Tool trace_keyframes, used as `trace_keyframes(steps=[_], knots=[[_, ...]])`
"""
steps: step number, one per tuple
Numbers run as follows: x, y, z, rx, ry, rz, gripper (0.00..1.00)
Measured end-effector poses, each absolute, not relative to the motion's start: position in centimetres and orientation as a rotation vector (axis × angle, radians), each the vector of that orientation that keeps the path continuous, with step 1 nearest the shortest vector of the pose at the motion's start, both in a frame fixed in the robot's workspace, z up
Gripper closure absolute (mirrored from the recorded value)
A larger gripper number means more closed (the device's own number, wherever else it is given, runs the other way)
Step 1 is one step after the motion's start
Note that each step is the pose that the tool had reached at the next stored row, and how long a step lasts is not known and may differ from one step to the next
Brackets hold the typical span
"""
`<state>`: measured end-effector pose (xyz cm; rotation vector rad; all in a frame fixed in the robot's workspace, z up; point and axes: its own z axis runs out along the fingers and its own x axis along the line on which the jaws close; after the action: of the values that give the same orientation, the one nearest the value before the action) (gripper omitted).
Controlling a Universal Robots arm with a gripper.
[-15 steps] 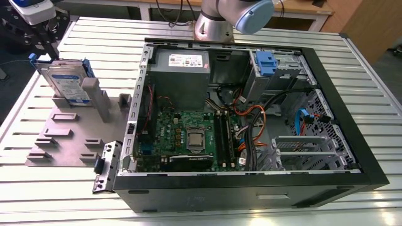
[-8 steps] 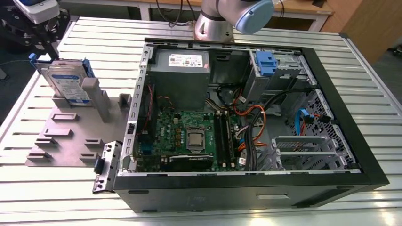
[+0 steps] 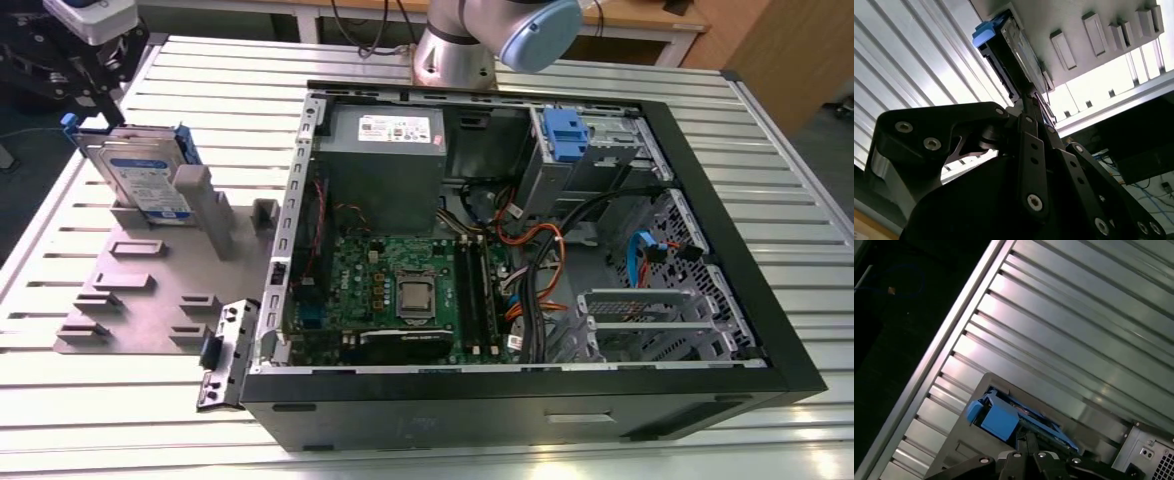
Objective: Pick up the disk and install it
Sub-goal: 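Pick up the disk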
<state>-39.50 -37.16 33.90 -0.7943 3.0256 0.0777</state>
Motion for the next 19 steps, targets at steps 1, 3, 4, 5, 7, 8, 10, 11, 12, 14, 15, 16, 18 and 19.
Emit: trace_keyframes(steps=[1,3,4,5,7,8,10,11,12,14,15,16,18,19], knots=[[-39.5,-37.16,33.89,-0.821,3.019,0.078,0.89],[-39.5,-37.16,33.87,-0.873,3.005,0.078,0.89],[-39.5,-37.16,33.86,-0.9,2.998,0.078,0.89],[-39.5,-37.16,33.85,-0.927,2.99,0.079,0.89],[-39.5,-37.16,33.82,-0.981,2.974,0.079,0.89],[-39.5,-37.16,33.8,-1.01,2.965,0.079,0.89],[-39.5,-37.16,33.78,-1.063,2.947,0.079,0.89],[-39.5,-37.16,33.77,-1.09,2.937,0.079,0.89],[-39.5,-37.16,33.76,-1.116,2.928,0.079,0.89],[-39.5,-37.16,33.73,-1.17,2.908,0.08,0.89],[-39.5,-37.16,33.72,-1.194,2.898,0.08,0.89],[-39.5,-37.16,33.72,-1.22,2.888,0.08,0.89],[-39.5,-37.16,33.7,-1.269,2.868,0.08,0.89],[-39.5,-37.16,33.69,-1.293,2.858,0.08,0.89]])
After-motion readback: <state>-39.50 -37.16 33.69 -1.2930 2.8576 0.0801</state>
